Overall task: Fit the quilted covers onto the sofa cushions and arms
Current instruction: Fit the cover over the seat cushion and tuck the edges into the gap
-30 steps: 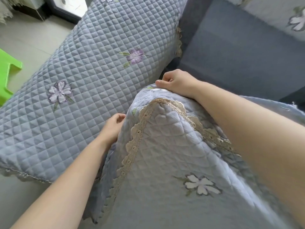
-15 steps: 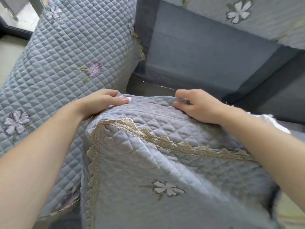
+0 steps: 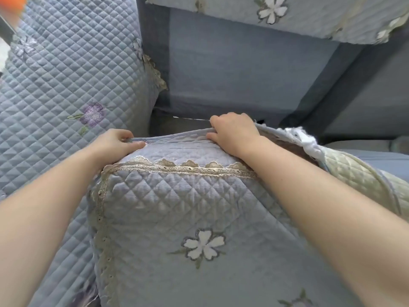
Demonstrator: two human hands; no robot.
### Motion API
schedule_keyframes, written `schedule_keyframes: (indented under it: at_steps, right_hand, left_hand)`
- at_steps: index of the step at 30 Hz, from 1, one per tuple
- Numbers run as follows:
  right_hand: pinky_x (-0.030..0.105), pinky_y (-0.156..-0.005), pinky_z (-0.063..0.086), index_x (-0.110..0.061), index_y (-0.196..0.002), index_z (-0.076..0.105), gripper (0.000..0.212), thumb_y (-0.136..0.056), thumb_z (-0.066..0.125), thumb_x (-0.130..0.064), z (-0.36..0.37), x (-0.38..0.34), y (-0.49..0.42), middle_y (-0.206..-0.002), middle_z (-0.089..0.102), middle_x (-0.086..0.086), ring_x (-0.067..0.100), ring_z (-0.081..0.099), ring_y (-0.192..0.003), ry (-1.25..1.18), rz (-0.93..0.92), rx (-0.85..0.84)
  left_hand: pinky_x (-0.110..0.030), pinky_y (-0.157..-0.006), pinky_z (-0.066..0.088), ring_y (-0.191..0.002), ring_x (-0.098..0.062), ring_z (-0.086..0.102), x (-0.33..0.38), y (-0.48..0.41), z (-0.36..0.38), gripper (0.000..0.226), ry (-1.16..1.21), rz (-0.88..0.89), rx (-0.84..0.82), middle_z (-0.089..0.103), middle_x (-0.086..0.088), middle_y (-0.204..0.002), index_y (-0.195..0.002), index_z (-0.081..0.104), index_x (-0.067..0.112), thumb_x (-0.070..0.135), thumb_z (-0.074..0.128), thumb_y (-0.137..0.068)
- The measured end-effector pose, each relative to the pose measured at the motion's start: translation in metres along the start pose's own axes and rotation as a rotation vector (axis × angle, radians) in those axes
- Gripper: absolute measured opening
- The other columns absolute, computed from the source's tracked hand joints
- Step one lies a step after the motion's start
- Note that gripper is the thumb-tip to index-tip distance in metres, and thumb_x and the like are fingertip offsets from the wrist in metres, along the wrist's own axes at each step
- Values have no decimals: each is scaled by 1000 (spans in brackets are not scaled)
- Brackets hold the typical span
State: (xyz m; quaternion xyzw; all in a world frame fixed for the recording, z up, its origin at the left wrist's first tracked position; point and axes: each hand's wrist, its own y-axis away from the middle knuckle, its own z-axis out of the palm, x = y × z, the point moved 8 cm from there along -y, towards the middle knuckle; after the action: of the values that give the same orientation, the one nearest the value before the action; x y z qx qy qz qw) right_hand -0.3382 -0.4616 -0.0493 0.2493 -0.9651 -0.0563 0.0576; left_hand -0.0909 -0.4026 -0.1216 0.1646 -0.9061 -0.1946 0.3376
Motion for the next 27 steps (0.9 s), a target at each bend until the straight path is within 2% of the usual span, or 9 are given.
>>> schedule_keyframes:
  at_steps: [5, 8, 12, 15, 18, 21, 23, 25, 27]
  right_hand:
    - [50, -109, 17, -12, -111, 54, 40, -74, 50, 2, -40, 26, 82, -123, 52, 7, 27, 41, -124, 81, 7, 174]
    - [49, -107, 22, -10, -110, 64, 43, -72, 49, 2, -63, 58, 150, -128, 59, 13, 29, 52, -124, 124, 20, 430]
    - [47, -106, 26, -24, -126, 59, 54, -78, 50, -2, -61, 117, 227, -138, 54, 8, 24, 50, -128, 201, 81, 526]
    - [48, -104, 21, -23, -137, 39, 88, -56, 67, -4, -51, 174, 269, -140, 45, 11, 27, 37, -131, 55, 315, 467]
    - [49, -102, 24, -18, -138, 37, 100, -44, 72, -12, -31, 186, 299, -139, 38, 13, 29, 34, -127, -96, 476, 361]
    - [51, -101, 33, -11, -134, 50, 88, -50, 72, -13, -17, 186, 321, -136, 50, 17, 32, 42, -127, -144, 458, 298]
    - [45, -83, 45, -8, -118, 63, 58, -60, 68, -9, -31, 222, 312, -115, 66, 15, 34, 61, -107, -120, 375, 356]
    - [36, -57, 41, -7, -95, 62, 25, -70, 60, -8, -52, 271, 286, -82, 67, 13, 37, 65, -72, -109, 370, 393]
    - [33, -53, 29, -7, -92, 53, 12, -81, 52, -11, -53, 307, 250, -80, 64, 14, 40, 61, -69, -65, 371, 296]
  left_hand:
    - [-36, -88, 47, -108, -32, 57, 60, 18, -17, 38, -471, -20, 80, 64, -13, -120, -116, 60, 14, 35, 67, -85]
    - [-32, -85, 44, -105, -26, 59, 146, 50, 20, 42, -267, 163, 59, 64, -3, -119, -121, 60, 26, 40, 66, -81]
    - [-37, -86, 45, -106, -22, 55, 258, 111, 117, 43, -133, 475, -87, 64, 7, -107, -111, 57, 33, 59, 59, -75]
    - [-46, -93, 38, -119, -30, 41, 285, 116, 147, 47, -186, 360, 30, 60, -1, -118, -121, 50, 33, 45, 64, -77]
    - [-53, -97, 31, -123, -30, 36, 295, 107, 149, 45, -164, 228, 156, 58, -2, -123, -124, 48, 32, 31, 65, -82]
    - [-69, -104, 15, -124, -31, 36, 307, 101, 141, 42, -90, 158, 336, 59, -6, -117, -119, 54, 32, 6, 49, -87]
    - [-72, -105, 6, -124, -32, 38, 316, 99, 143, 44, -80, 130, 381, 59, -7, -112, -114, 58, 33, 2, 47, -86]
    - [-72, -105, 13, -120, -34, 42, 322, 96, 145, 40, -90, 145, 399, 59, -10, -109, -109, 60, 32, 2, 51, -84]
    - [-67, -102, 27, -116, -34, 45, 326, 92, 148, 38, -32, 173, 418, 59, -13, -107, -108, 60, 29, 4, 52, -82]
